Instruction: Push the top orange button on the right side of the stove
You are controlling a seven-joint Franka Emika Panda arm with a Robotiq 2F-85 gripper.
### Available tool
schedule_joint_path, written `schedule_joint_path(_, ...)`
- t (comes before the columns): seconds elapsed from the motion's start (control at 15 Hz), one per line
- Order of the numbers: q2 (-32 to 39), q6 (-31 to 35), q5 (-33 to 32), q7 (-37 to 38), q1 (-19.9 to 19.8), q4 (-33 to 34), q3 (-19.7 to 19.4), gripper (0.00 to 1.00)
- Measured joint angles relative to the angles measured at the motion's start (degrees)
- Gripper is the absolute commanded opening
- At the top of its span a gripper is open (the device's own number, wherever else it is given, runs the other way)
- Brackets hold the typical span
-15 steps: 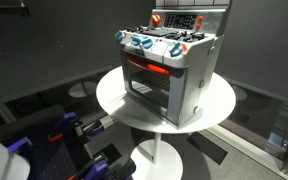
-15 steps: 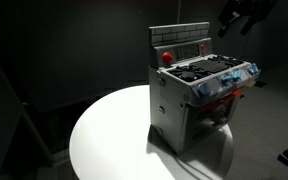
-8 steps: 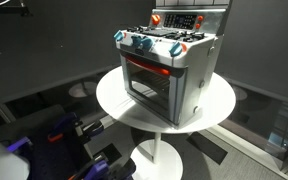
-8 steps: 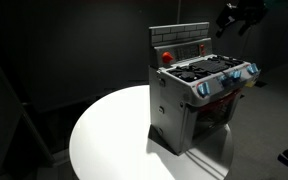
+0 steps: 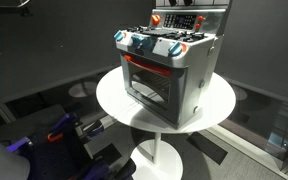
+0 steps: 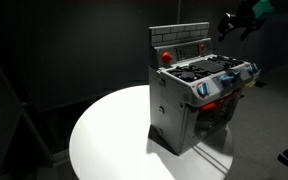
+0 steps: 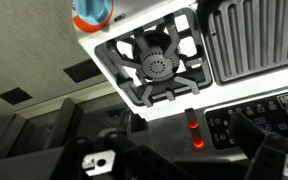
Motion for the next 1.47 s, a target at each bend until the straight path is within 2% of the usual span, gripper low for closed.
schedule_joint_path(0.67, 7.6, -0.1, -5.0, 4.9, 0.4, 6.0, -4.0, 1.0)
schedule_joint_path(1.47, 14.2, -0.6, -5.3, 6.1, 5.4, 11.5, -7.9, 1.0)
